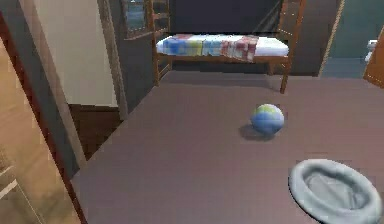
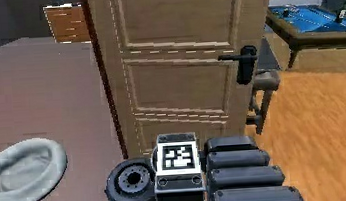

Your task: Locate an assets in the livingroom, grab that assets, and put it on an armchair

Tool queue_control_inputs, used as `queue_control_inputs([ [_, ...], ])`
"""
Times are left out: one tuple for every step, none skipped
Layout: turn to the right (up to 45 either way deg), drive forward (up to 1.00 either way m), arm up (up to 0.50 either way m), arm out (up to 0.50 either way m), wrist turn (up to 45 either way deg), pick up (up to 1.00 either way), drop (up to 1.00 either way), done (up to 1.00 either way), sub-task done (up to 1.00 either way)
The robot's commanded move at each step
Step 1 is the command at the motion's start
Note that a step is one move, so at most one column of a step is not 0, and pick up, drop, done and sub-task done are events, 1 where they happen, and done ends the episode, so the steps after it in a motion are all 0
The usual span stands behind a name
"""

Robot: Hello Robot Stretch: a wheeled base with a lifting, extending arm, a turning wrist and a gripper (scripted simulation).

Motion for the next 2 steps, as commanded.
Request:
queue_control_inputs([
  [0.0,0.80,0.00,0.00,0.0,0.00,0.00,0.00,0.00],
  [-30.0,0.00,0.00,0.00,0.0,0.00,0.00,0.00,0.00],
])
